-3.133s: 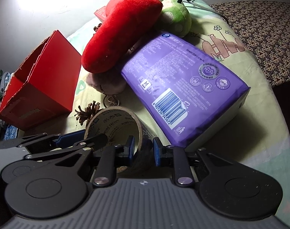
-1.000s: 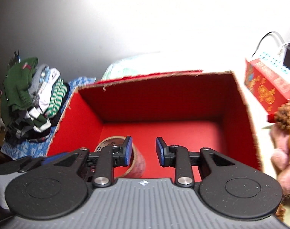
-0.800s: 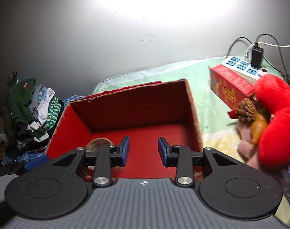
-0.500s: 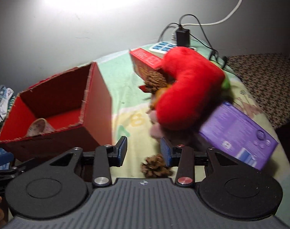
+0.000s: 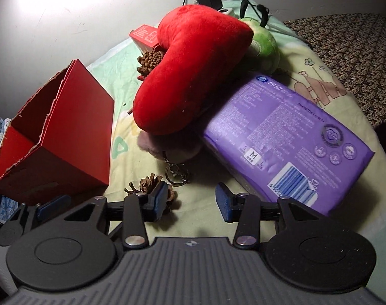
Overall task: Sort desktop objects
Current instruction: 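Lower the right gripper onto the brown pine cone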
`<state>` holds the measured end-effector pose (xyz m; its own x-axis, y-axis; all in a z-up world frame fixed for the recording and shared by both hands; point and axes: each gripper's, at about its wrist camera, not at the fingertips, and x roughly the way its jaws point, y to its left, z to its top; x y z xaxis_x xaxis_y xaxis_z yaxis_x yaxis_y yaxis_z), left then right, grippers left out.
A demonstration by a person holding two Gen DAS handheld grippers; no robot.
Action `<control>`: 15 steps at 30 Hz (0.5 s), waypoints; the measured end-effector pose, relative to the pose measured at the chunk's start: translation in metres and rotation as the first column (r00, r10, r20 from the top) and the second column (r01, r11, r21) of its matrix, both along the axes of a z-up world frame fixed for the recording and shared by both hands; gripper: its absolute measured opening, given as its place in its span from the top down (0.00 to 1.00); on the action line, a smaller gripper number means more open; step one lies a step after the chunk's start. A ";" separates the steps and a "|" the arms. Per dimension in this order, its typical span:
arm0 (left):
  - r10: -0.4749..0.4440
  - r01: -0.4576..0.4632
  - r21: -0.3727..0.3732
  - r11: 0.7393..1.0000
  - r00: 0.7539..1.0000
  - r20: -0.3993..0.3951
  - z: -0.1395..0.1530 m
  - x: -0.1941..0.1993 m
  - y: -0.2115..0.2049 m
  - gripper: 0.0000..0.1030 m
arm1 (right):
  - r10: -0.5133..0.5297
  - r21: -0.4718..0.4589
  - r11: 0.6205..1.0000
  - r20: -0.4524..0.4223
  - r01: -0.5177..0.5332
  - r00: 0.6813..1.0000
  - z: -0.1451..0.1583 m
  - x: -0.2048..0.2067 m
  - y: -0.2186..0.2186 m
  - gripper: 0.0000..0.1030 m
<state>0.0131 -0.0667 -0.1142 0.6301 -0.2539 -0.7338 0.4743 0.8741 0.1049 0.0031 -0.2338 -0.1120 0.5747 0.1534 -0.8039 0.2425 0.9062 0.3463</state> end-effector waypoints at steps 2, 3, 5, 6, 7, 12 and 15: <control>-0.023 0.023 -0.007 1.000 1.000 -0.019 -0.007 0.003 -0.008 0.01 | 0.031 0.017 0.999 -0.011 -0.031 0.999 -0.005 0.008 0.001 0.54; -0.034 0.034 -0.015 0.999 0.999 -0.021 -0.008 0.003 -0.012 0.01 | 0.046 0.026 0.999 -0.016 -0.046 0.999 -0.008 0.012 0.001 0.53; -0.054 0.053 -0.033 0.998 0.998 -0.020 -0.010 0.002 -0.017 0.02 | 0.072 0.046 0.996 -0.018 -0.071 0.997 -0.010 0.019 0.002 0.53; -0.057 0.057 -0.036 0.998 0.998 -0.014 -0.011 0.002 -0.021 0.02 | 0.091 0.049 0.995 -0.016 -0.090 0.996 -0.010 0.023 0.004 0.53; -0.057 0.056 -0.035 0.998 0.998 -0.010 -0.012 0.004 -0.024 0.04 | 0.112 0.044 0.993 -0.015 -0.111 0.994 -0.010 0.026 0.006 0.53; -0.094 0.090 -0.068 0.994 0.994 -0.054 -0.017 0.010 -0.031 0.32 | 0.188 0.037 0.982 -0.013 -0.188 0.982 -0.009 0.037 0.013 0.53; -0.108 0.103 -0.069 0.992 0.991 -0.078 -0.024 0.008 -0.032 0.34 | 0.205 0.064 0.977 -0.018 -0.204 0.979 -0.011 0.040 0.014 0.53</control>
